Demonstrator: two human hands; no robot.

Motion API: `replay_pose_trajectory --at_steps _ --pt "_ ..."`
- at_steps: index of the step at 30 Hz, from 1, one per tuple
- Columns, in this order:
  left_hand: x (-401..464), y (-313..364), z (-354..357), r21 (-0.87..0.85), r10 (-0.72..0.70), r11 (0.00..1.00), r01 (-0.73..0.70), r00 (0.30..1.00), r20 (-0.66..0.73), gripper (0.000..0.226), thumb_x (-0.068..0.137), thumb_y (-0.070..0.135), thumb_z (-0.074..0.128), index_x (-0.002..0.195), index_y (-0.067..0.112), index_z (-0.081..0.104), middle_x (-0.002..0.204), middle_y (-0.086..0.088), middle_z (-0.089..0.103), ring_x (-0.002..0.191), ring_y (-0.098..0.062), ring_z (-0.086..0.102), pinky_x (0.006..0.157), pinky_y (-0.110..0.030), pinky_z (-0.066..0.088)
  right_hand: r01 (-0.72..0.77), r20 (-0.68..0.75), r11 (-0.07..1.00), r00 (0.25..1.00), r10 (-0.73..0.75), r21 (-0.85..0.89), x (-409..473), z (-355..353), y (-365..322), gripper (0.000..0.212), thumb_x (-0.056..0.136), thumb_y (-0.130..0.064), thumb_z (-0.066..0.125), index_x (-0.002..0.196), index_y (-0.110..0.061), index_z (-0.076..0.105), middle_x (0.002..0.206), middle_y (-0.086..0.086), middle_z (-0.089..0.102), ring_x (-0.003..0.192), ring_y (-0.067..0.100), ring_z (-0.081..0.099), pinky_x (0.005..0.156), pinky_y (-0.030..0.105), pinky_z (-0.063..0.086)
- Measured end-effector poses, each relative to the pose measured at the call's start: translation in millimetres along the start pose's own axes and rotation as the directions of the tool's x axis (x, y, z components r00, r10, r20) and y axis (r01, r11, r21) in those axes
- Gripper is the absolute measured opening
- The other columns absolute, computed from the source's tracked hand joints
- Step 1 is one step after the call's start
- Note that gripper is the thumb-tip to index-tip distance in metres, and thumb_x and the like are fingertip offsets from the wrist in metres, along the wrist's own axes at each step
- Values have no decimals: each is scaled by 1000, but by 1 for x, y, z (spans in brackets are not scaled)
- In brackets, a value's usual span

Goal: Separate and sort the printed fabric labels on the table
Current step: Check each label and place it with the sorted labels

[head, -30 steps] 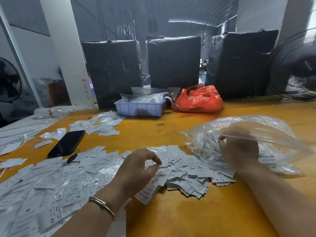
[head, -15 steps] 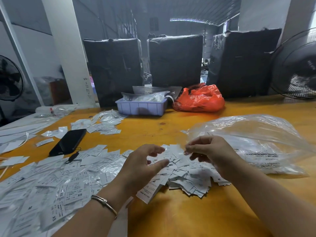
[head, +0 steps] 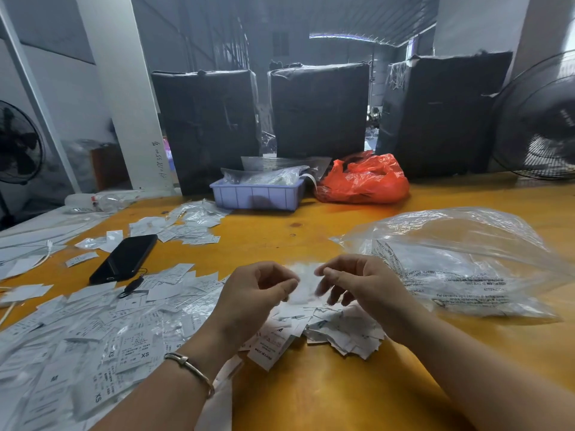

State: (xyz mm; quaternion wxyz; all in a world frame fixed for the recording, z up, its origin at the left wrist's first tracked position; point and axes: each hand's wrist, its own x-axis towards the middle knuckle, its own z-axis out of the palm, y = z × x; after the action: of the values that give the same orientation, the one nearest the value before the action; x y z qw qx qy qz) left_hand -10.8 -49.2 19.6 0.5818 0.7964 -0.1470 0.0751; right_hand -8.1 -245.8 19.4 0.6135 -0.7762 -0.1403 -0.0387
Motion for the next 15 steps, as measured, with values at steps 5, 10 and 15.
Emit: replay_pose_trajectory --at_steps 5,10,15 --pt "5 -3 -8 21 -47 998 55 958 -282 12 88 19 70 77 14 68 71 -4 66 70 -17 60 67 -32 49 222 43 726 966 -257 -651 6 10 8 46 93 -29 58 138 -31 46 136 -15 50 122 1 43 106 29 36" --pt "7 -6 -12 -33 -86 996 79 934 -347 12 85 18 73 80 10 66 73 -6 73 75 -20 71 66 -29 52 291 280 520 955 -103 -803 10 24 17 65 95 -48 46 150 -38 14 158 -16 17 143 -2 -1 115 29 -7" --pt "5 -4 -10 -71 -109 993 92 950 -292 17 79 12 78 82 7 62 71 -4 74 68 -15 73 63 -30 52 320 202 585 944 -259 -746 9 21 20 50 86 -51 62 131 -33 55 135 -11 56 130 -3 32 108 18 -1"
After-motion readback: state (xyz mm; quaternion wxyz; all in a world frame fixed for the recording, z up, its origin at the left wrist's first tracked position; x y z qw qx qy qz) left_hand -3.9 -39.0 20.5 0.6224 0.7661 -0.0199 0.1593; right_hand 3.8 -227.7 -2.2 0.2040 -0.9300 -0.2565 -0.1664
